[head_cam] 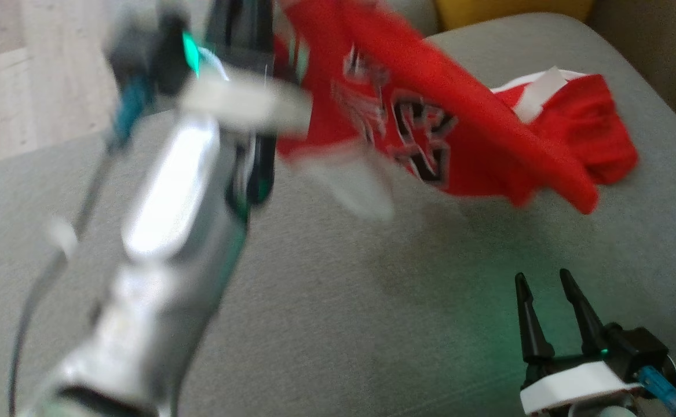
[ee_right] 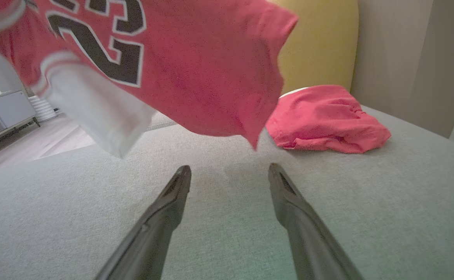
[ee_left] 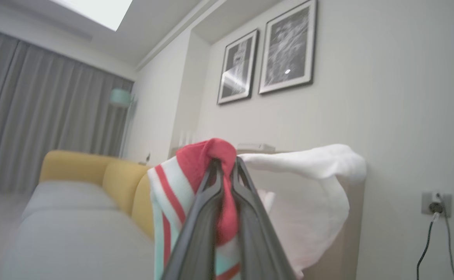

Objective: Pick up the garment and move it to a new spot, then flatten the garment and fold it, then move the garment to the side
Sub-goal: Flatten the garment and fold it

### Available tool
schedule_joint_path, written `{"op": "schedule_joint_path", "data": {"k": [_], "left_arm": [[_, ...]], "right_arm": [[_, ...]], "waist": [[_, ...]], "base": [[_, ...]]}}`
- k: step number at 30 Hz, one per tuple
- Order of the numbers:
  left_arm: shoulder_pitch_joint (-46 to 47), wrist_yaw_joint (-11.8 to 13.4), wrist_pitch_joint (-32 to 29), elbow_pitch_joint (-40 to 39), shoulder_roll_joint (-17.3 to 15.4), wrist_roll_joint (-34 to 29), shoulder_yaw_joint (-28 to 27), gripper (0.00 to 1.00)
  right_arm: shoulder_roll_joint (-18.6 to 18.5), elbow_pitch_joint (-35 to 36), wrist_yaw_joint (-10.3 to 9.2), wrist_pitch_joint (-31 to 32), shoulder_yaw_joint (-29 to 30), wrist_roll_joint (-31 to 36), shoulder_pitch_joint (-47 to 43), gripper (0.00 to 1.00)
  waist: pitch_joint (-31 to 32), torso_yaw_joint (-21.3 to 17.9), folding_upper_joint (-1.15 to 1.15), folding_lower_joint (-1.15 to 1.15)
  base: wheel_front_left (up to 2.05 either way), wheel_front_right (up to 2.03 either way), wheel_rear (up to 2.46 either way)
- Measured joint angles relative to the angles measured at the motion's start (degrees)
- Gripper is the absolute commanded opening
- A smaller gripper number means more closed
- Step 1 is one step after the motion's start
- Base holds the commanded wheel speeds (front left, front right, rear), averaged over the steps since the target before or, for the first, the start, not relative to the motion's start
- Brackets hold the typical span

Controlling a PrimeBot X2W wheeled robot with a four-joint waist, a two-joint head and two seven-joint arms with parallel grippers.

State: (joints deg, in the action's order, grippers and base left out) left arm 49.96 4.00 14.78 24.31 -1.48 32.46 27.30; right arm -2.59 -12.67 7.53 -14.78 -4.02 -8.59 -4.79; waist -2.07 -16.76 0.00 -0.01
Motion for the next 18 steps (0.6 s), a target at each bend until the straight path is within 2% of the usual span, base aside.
{"op": "schedule_joint_path", "data": {"k": [8, 9, 10, 15, 18], "left_arm": [[-37.63, 0.79, -0.26, 1.33, -1.44, 0.22, -7.44, 0.0], [-41.0, 0.79, -0.27, 1.47, -1.68, -0.19, -8.43, 0.33], [-41.0, 0.79, -0.27, 1.47, -1.68, -0.19, -8.43, 1.0], [-47.07, 1.32, -0.26, -1.11, -1.52, -2.45, -13.71, 1.0], [-47.14, 1.56, -0.26, -4.49, -1.71, -7.02, -16.33, 1.0]], "right_arm": [[0.02, 0.23, 0.0, 0.0, 1.05, 0.01, -0.46, 1.0], [0.03, 0.24, 0.0, 0.0, 1.31, 0.03, -0.42, 1.0], [0.03, 0.24, 0.0, 0.0, 1.31, 0.03, -0.42, 1.0], [0.04, 0.23, 0.0, 0.0, 2.16, 0.48, -0.45, 1.0], [0.04, 0.37, 0.0, 0.0, 2.61, 0.57, -0.45, 1.0]], "waist": [[-1.45, 5.38, 0.0, 0.01], [-1.71, 6.05, 0.0, 0.01], [-1.71, 6.05, 0.0, 0.01], [-2.49, 9.26, 0.0, 0.01], [-2.75, 10.91, 0.0, 0.01]], "base": [[0.0, 0.0, 0.0], [0.0, 0.0, 0.0], [0.0, 0.0, 0.0], [0.0, 0.0, 0.0], [0.0, 0.0, 0.0]]}}
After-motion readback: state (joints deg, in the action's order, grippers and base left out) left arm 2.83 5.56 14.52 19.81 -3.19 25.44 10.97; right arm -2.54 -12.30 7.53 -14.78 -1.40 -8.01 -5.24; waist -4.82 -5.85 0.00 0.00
